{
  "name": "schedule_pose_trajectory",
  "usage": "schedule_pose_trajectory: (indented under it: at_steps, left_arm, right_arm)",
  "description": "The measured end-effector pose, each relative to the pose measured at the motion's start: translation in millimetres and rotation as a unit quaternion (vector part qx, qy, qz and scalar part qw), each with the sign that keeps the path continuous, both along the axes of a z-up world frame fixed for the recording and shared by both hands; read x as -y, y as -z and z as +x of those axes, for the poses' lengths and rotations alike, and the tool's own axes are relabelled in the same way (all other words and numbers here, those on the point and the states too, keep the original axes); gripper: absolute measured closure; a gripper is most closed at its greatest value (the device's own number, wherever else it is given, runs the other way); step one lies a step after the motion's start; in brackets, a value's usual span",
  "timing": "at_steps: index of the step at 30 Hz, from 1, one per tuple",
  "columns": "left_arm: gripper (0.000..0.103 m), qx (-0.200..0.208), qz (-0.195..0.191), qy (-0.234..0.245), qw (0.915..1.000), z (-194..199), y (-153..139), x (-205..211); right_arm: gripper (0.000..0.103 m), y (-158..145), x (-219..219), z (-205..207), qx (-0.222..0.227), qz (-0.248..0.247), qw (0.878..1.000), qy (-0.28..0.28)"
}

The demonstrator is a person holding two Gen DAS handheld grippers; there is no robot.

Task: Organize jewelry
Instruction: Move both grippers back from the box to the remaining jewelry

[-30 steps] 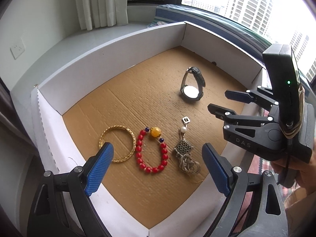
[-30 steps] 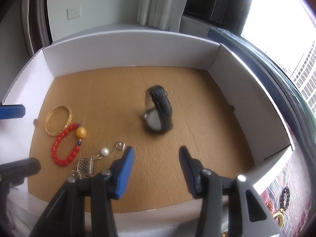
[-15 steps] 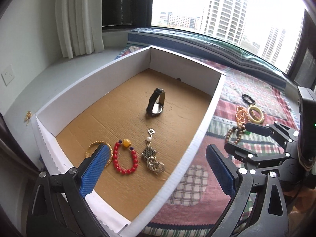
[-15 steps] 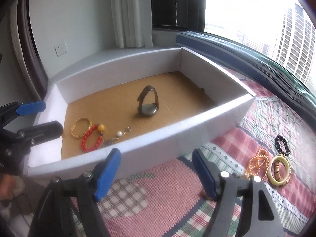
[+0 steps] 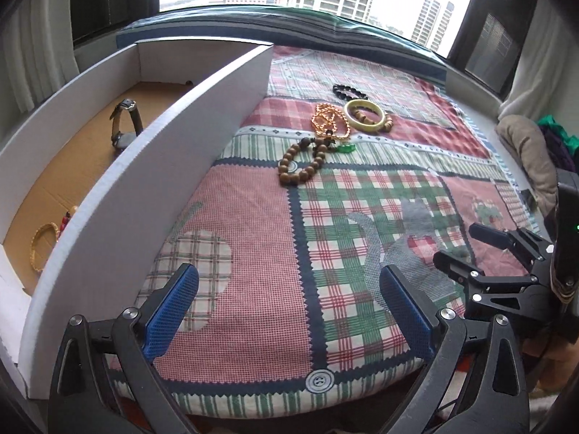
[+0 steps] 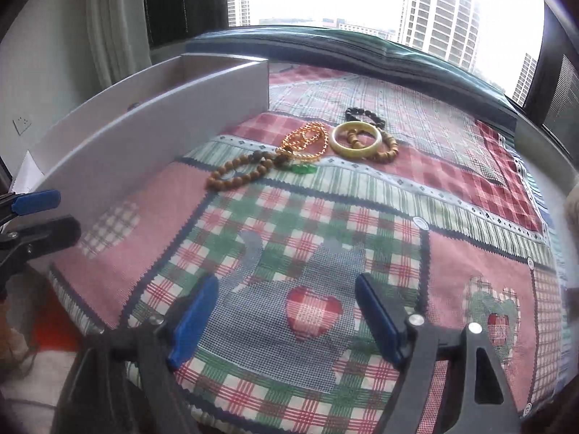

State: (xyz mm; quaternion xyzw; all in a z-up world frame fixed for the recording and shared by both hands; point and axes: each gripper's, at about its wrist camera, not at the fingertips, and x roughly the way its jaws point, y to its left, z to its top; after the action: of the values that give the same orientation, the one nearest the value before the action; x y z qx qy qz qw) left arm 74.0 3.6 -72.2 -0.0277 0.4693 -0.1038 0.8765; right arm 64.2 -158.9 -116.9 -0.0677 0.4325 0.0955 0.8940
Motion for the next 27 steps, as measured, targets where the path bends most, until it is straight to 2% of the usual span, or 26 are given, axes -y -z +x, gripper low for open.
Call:
schedule_pose_trajectory:
  at_steps: [7,9,14,19,23,27]
  left_arm:
    - [0.003,-0.02,0.049,0.031,0.9981,13.4,43.5,33.3]
    - [0.003,-0.031,0.054,0.034,0.9975,15.3,52.5,37.0]
    - [0.002,-0.056,0.062,0.036,0.9958,15.8,69.5,43.3]
    - [0.0,-0.056,0.084,0.034,0.9944,15.7,74.0,49.6]
    - [0.0,-0.054,0.082,0.033,0.9946,14.9,74.4,49.2]
    - [0.0,-0.056,0.083,0.039,0.9943,14.3,73.9,48.5]
  right_arm:
    - [0.023,44.8,42.7,-9.7,-0.061,0.018,0.994,0.092]
    - [0.023,49.5,46.0,-10.4,-0.063,0.028,0.993,0.098]
    - [0.023,57.2,44.5,-8.7,-0.069,0.021,0.992,0.101]
    - [0.023,58.3,45.6,-7.5,-0.066,0.025,0.992,0.105]
    - [0.021,59.7,43.4,-7.6,-0.064,0.022,0.992,0.109]
    - [0.014,62.4,39.3,-7.1,-0.073,0.008,0.992,0.107]
